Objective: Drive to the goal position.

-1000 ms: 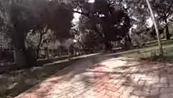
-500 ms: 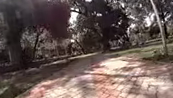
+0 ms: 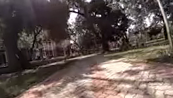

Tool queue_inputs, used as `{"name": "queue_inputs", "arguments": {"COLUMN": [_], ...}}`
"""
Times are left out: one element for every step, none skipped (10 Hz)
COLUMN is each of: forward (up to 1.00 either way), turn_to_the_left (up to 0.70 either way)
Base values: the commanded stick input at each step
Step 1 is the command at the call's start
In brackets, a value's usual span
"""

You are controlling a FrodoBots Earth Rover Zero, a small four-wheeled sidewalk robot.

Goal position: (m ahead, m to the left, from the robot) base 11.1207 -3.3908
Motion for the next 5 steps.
{"name": "queue_inputs", "arguments": {"forward": [0.7,0.7,0.7,0.7,0.7], "turn_to_the_left": [0.0,0.0,0.0,0.0,0.0]}}
